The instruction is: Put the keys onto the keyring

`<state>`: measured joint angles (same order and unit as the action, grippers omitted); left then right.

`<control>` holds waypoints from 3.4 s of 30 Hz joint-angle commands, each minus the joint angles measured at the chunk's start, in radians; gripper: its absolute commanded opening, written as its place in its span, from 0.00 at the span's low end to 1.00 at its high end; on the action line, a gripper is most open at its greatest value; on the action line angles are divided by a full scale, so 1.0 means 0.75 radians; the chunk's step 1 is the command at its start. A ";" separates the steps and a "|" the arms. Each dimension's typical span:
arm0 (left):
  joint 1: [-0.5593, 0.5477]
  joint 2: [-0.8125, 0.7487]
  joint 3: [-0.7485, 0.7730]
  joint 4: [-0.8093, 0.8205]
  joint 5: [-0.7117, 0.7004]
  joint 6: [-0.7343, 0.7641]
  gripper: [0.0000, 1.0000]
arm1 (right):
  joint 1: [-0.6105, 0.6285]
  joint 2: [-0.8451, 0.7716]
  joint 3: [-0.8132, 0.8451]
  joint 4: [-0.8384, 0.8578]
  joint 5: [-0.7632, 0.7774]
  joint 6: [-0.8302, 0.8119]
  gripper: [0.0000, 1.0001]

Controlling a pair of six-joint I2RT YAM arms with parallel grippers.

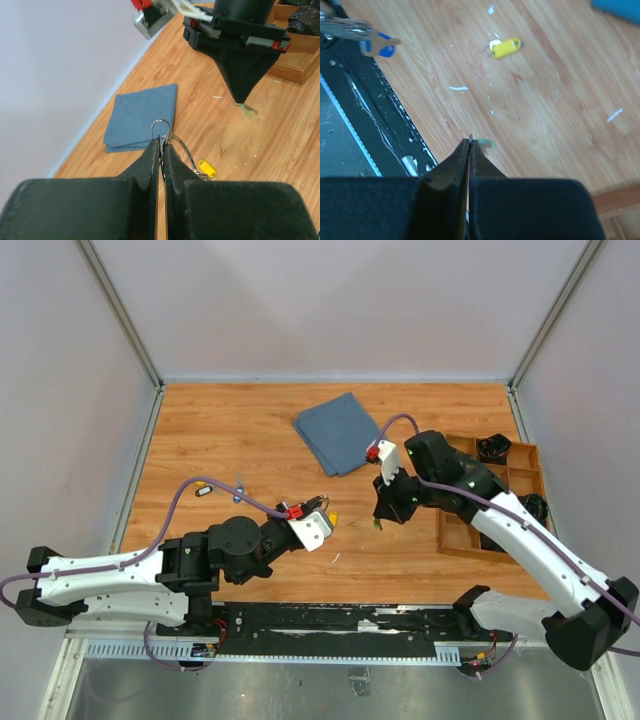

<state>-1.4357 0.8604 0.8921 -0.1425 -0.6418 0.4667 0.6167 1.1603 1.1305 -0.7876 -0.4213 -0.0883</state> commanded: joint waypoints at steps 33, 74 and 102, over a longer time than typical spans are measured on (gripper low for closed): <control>0.004 0.056 0.214 -0.120 0.402 0.233 0.01 | 0.062 0.097 0.738 -0.257 -0.843 -0.687 0.00; 0.000 0.108 0.274 -0.207 0.504 0.241 0.00 | 0.217 0.310 0.943 -0.668 -0.846 -0.980 0.01; -0.006 0.117 0.273 -0.201 0.524 0.240 0.01 | 0.233 0.339 0.947 -0.744 -0.835 -1.007 0.01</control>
<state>-1.4357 0.9546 1.0637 -0.3431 -0.2489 0.6464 0.7654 1.4067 1.8244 -1.3022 -1.0363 -0.8173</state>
